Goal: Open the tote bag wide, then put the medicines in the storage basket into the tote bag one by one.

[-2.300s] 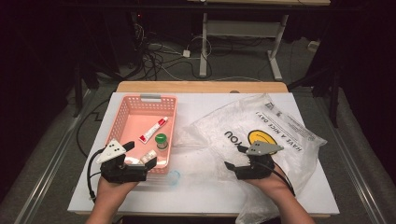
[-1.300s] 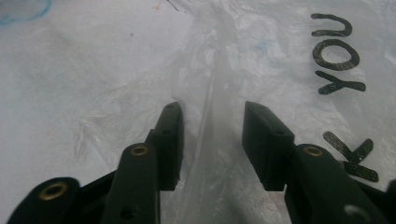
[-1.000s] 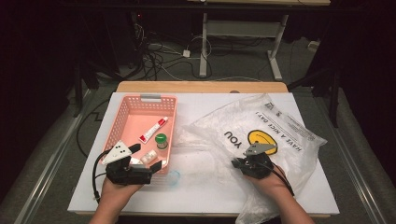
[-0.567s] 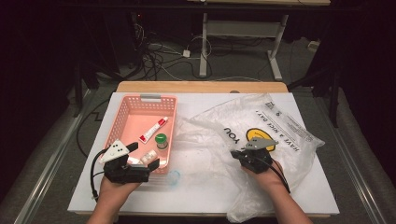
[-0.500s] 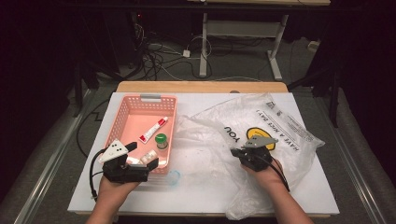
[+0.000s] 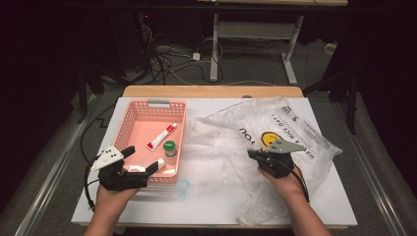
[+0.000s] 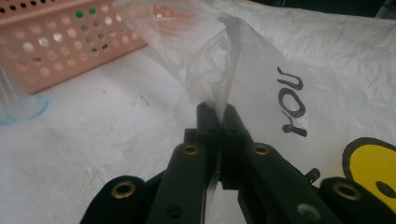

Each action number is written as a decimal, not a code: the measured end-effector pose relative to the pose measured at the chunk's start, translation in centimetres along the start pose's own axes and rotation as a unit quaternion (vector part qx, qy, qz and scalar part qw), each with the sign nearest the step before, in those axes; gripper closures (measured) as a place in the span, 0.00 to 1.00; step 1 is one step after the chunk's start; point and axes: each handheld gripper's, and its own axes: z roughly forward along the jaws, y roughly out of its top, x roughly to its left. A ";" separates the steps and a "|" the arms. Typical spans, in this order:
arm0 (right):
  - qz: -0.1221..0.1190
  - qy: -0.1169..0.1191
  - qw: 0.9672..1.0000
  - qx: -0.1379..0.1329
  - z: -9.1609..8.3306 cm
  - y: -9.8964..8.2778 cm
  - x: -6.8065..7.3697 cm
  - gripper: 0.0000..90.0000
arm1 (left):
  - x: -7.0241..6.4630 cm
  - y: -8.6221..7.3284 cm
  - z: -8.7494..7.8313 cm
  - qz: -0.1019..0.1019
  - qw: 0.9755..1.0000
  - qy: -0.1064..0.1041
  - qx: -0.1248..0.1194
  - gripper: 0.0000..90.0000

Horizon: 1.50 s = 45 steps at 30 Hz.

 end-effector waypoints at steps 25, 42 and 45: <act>-0.002 -0.029 0.993 -0.111 -4.5 3.0 -0.8 1.00 | -1.1 0.5 1.7 0.016 1.000 -0.004 0.016 0.00; -0.002 -0.026 0.995 -0.098 -3.6 3.5 -0.9 1.00 | 2.0 5.7 4.7 0.006 1.000 -0.012 0.012 0.00; -0.008 -0.021 0.995 -0.098 -3.4 3.4 -0.7 1.00 | 2.6 6.0 5.6 0.007 1.000 -0.003 0.012 0.00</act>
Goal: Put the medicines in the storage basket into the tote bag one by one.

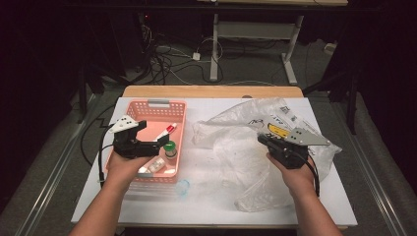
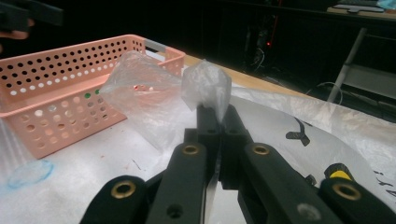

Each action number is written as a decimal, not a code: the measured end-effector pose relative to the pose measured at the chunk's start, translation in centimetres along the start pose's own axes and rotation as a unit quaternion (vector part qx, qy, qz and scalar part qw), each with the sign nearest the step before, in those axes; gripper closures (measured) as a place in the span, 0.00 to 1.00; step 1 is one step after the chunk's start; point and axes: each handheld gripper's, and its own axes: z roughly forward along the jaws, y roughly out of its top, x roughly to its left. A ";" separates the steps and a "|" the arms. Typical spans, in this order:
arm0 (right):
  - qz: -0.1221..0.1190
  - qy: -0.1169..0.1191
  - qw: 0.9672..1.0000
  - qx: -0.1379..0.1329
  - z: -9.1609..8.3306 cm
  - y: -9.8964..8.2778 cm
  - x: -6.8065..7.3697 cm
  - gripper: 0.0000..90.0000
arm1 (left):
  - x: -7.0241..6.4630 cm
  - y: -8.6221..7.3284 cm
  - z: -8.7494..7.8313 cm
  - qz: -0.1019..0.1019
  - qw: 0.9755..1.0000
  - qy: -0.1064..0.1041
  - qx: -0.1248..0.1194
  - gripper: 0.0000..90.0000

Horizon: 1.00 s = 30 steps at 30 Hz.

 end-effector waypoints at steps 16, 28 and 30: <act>-0.004 0.020 1.000 -0.006 -0.2 0.0 0.2 1.00 | 4.3 1.0 3.7 -0.027 0.996 0.031 0.074 0.01; 0.004 0.017 1.000 -0.007 -0.3 -0.2 -0.3 1.00 | 7.6 0.4 7.3 -0.051 0.986 0.043 0.151 0.05; 0.003 0.017 1.000 -0.007 -0.3 -0.2 -0.4 1.00 | 7.9 0.0 8.1 -0.052 0.982 0.043 0.174 0.07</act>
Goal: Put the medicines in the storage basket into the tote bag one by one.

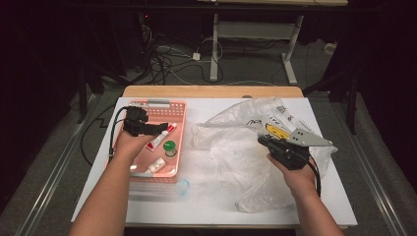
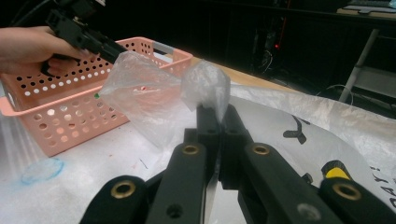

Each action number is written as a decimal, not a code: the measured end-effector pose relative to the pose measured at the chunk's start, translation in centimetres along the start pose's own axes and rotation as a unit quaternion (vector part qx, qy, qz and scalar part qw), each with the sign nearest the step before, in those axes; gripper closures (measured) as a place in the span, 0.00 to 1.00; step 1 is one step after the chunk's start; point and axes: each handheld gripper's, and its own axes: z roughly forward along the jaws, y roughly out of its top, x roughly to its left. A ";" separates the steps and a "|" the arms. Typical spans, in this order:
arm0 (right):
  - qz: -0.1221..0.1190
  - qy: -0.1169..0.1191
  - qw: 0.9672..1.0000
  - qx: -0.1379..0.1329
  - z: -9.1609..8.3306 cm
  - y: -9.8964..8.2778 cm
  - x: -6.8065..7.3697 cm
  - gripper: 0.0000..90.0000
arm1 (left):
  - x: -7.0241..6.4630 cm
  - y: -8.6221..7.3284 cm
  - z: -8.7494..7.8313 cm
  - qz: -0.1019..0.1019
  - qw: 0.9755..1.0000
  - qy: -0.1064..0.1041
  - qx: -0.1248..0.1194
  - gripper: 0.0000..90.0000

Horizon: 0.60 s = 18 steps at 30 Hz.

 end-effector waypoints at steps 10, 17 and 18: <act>-0.002 0.004 1.000 0.004 0.0 -0.1 0.0 1.00 | -0.1 0.2 1.7 0.019 0.999 -0.015 0.046 0.26; -0.001 0.004 1.000 0.004 0.0 -0.1 0.1 1.00 | 0.0 0.2 2.7 0.028 0.997 -0.010 0.075 0.46; -0.001 0.005 1.000 0.004 0.0 -0.1 0.1 1.00 | 0.0 0.2 2.8 0.030 0.996 -0.010 0.077 0.47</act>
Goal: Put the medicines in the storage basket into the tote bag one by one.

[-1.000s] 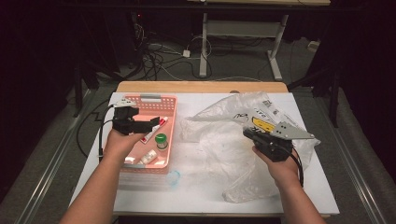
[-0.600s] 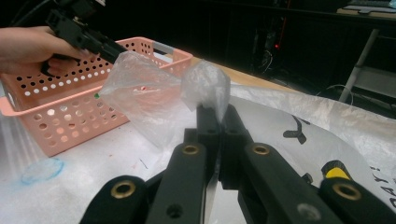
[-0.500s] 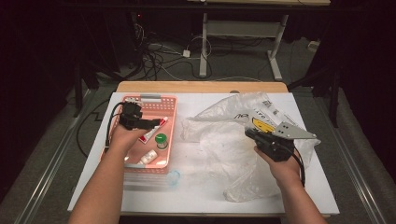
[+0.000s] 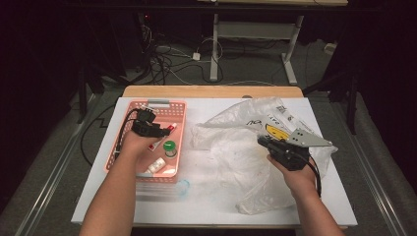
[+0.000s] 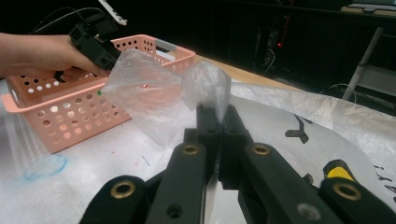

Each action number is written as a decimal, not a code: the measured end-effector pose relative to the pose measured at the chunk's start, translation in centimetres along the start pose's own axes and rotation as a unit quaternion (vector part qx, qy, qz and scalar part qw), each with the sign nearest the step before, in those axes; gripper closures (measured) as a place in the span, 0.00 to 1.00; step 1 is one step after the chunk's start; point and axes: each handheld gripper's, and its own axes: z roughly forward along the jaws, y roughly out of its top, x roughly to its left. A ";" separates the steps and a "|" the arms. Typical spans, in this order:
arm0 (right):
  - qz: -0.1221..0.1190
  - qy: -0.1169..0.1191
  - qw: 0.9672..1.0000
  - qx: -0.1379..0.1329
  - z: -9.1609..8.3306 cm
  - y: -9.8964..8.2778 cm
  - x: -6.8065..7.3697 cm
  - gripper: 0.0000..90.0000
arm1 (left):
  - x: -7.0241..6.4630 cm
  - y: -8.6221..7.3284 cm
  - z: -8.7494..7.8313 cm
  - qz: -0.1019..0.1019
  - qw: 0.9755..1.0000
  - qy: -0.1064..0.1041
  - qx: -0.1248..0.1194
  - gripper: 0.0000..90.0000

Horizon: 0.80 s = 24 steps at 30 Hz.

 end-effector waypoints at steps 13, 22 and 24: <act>-0.005 0.004 1.000 0.008 0.3 -0.2 0.1 1.00 | -0.8 0.6 1.8 0.040 0.997 0.017 0.065 0.59; -0.005 0.005 1.000 0.007 0.2 -0.2 0.2 1.00 | -0.7 0.5 1.7 0.038 0.996 0.034 0.067 0.70; -0.002 0.006 1.000 0.006 0.1 -0.2 0.1 1.00 | -0.7 0.5 1.6 0.040 0.996 0.037 0.070 0.74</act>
